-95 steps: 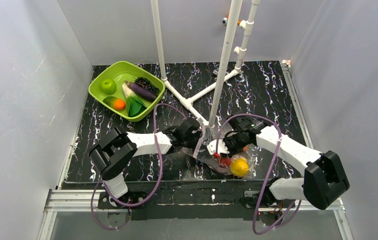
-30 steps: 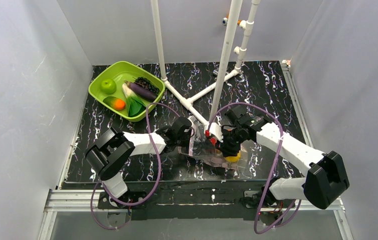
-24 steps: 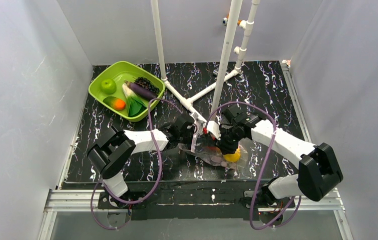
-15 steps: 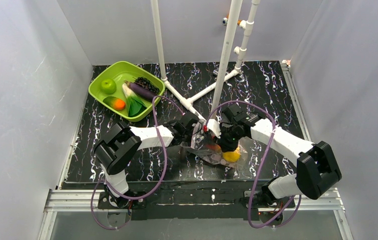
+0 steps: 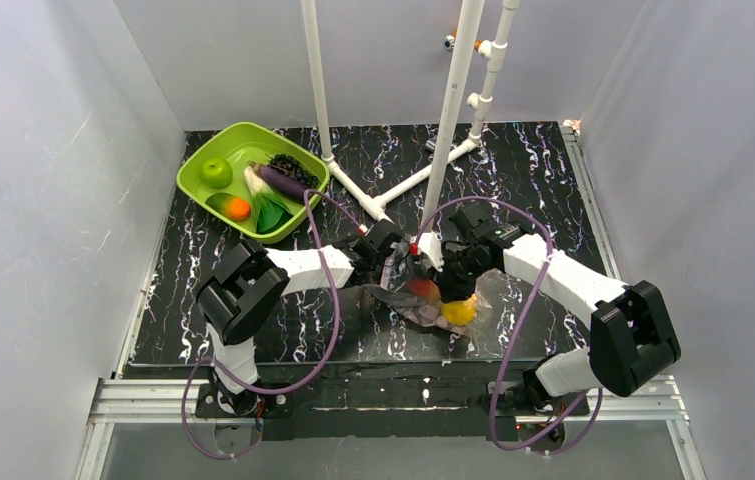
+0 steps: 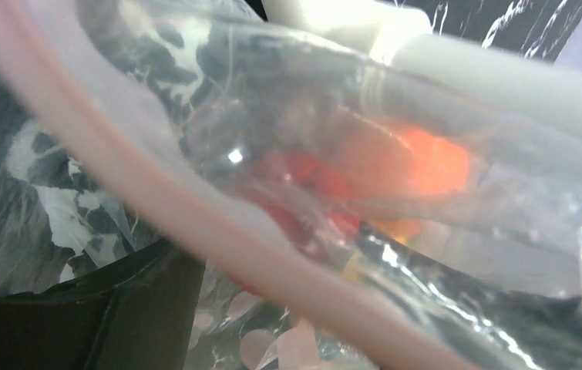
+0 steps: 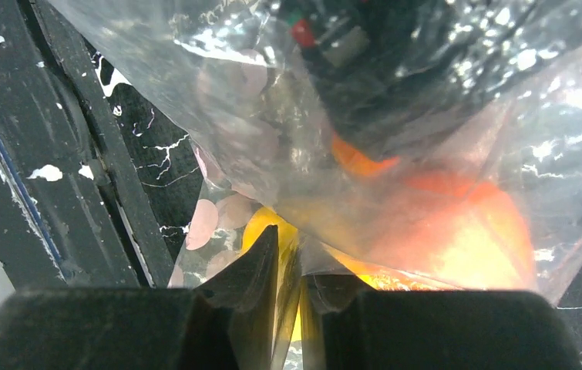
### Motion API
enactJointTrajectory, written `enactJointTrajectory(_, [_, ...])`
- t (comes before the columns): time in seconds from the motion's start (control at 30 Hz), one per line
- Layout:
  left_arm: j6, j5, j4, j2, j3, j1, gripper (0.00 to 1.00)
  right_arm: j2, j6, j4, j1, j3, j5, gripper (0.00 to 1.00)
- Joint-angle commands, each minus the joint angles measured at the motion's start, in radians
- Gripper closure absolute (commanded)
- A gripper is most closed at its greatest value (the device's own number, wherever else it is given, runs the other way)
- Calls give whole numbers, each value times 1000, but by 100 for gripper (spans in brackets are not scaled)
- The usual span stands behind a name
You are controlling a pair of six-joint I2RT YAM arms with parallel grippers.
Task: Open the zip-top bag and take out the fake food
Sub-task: Pick up the fake fruit from the zipper food storage bag.
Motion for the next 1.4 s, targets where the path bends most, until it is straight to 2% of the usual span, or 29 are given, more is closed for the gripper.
enactJointTrajectory(0.0, [-91, -142, -150, 31, 67, -3, 33, -25, -7, 8, -15, 4, -61, 79])
enactJointTrajectory(0.17, [-126, -160, -173, 64, 87, -3, 36, -32, -11, 12, -31, -2, -80, 79])
enactJointTrajectory(0.3, [-132, -158, -171, 73, 79, -3, 68, -36, -12, 16, -38, -8, -90, 80])
enactJointTrajectory(0.43, [-90, -132, -139, 52, 61, -4, 90, -37, -14, 16, -48, -12, -100, 80])
enactJointTrajectory(0.53, [-45, -95, -112, 9, 37, -3, 100, -45, -16, 16, -59, -16, -104, 80])
enactJointTrajectory(0.87, [61, 10, 11, -215, -128, -2, 100, -83, -69, 12, -94, -55, -135, 80])
enactJointTrajectory(1.1, [122, 129, 233, -347, -285, 34, 100, -111, -132, -10, -102, -80, -161, 80])
enactJointTrajectory(1.2, [178, 176, 244, -390, -311, 68, 100, -120, -148, -11, -105, -87, -167, 80])
enactJointTrajectory(1.37, [289, 201, 170, -465, -317, 91, 100, -135, -175, -19, -114, -100, -182, 80])
